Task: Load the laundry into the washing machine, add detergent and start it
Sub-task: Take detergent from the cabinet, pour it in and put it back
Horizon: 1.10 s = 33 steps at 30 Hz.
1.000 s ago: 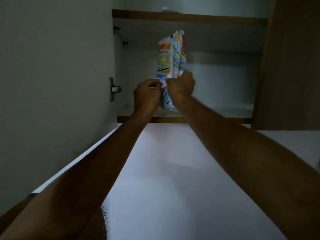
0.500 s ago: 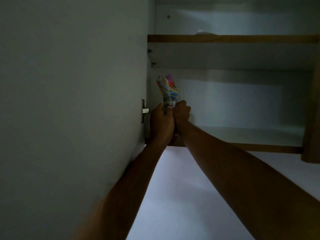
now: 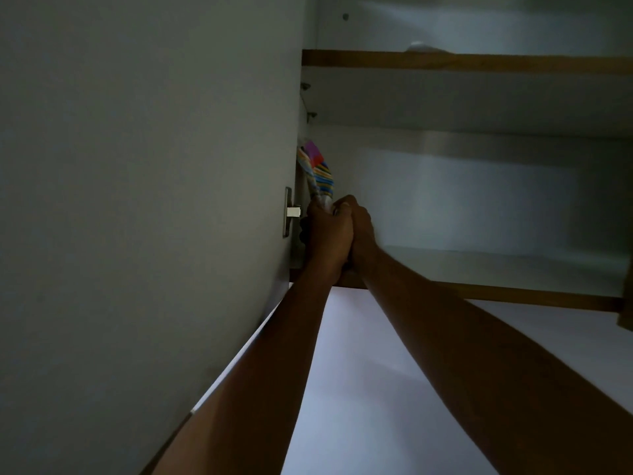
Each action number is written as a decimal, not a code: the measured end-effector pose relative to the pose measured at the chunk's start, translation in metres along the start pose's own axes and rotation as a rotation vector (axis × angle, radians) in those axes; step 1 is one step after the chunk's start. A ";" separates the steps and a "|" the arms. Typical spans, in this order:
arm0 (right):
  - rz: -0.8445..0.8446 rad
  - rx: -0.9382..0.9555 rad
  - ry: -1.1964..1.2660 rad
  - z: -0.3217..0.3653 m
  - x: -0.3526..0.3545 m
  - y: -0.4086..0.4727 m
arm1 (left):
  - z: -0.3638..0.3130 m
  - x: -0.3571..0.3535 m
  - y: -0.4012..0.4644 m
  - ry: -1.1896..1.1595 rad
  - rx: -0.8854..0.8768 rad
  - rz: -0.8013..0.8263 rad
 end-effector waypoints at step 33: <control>-0.468 0.657 -0.923 0.101 0.137 -0.145 | -0.074 0.033 -0.161 0.313 -1.011 -0.147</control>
Point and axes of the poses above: each hand's wrist, its own y-axis towards the middle knuckle, its own x-axis out of the back of the hand, z = x × y, the point moved 4 cm from there along y, towards the middle knuckle, and after that the axes turned 4 degrees about x, right-handed, at the moved point
